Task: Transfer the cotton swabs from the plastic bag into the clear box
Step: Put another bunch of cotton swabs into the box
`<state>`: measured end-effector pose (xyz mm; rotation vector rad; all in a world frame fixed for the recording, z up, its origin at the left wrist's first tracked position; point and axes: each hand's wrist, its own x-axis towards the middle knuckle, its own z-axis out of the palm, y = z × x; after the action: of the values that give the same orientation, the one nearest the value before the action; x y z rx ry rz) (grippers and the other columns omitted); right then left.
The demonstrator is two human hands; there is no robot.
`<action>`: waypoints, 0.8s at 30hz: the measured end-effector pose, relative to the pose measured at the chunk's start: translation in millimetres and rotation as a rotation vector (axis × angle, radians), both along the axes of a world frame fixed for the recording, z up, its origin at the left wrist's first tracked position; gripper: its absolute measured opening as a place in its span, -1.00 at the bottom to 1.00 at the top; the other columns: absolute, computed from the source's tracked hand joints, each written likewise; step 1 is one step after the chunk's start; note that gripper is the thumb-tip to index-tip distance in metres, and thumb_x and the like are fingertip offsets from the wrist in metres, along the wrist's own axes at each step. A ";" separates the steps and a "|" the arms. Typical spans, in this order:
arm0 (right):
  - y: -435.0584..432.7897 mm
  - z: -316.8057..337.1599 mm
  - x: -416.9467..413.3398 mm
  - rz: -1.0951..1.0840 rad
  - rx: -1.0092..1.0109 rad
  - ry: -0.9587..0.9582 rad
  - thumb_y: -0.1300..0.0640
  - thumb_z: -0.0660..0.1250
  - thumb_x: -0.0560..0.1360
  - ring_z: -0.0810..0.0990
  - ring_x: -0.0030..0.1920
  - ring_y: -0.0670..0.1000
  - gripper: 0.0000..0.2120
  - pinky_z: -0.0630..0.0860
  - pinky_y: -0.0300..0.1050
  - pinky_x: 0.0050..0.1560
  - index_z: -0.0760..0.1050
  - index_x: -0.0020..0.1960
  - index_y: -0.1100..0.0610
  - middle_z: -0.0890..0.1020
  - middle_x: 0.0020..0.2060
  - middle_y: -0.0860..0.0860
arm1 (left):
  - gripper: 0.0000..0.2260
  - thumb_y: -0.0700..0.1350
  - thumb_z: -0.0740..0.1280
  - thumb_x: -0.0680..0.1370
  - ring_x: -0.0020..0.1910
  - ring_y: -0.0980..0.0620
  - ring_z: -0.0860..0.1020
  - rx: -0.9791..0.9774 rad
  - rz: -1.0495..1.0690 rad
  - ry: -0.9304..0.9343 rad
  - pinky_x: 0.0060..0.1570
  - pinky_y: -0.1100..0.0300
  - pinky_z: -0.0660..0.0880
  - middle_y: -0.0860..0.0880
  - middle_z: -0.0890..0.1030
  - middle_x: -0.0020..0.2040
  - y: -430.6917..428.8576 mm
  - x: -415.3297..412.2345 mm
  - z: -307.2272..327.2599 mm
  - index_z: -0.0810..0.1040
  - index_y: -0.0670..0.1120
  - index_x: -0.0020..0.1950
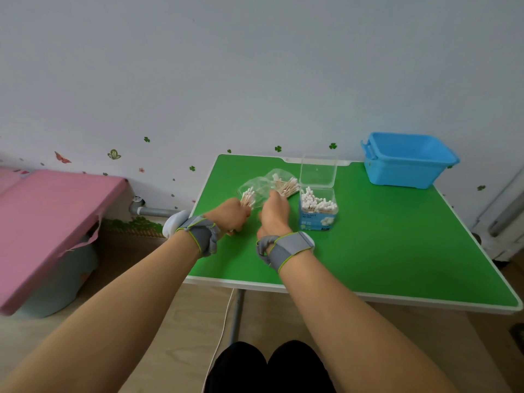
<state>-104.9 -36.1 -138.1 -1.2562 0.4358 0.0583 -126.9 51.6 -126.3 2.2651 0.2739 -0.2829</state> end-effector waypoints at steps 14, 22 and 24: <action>7.1 -6.1 -17.8 0.404 0.159 0.168 -0.03 0.42 0.45 0.61 -0.05 0.19 -0.53 0.51 0.08 0.03 0.51 0.16 0.32 0.57 -0.09 0.20 | -0.71 -0.33 0.01 0.62 -0.40 -0.11 0.30 -0.102 -0.039 -0.046 -0.36 0.06 0.26 -0.19 0.37 -0.31 -19.0 -29.7 6.0 0.39 -0.28 -0.26; -3.2 -9.4 -6.6 0.461 0.177 0.284 0.02 0.28 0.55 0.56 -0.33 0.05 -0.71 0.49 -0.17 -0.26 0.42 -0.28 0.14 0.61 -0.43 0.17 | -0.71 -0.28 0.01 0.63 -0.33 -0.06 0.33 -0.149 -0.044 -0.038 -0.26 0.10 0.30 -0.16 0.39 -0.31 -26.2 -30.5 14.9 0.40 -0.21 -0.25; -6.1 -10.4 -2.8 0.450 0.230 0.306 0.06 0.24 0.58 0.51 -0.39 0.00 -0.72 0.47 -0.21 -0.41 0.42 -0.28 0.15 0.57 -0.48 0.08 | -0.76 -0.30 0.05 0.61 -0.20 -0.08 0.38 -0.175 -0.011 -0.028 -0.14 0.05 0.34 -0.24 0.44 -0.21 -28.2 -29.4 15.1 0.48 -0.33 -0.10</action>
<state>-107.7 -42.2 -148.5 -1.0994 0.3883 0.6720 -156.3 23.4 -111.2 2.0968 0.2140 -0.2700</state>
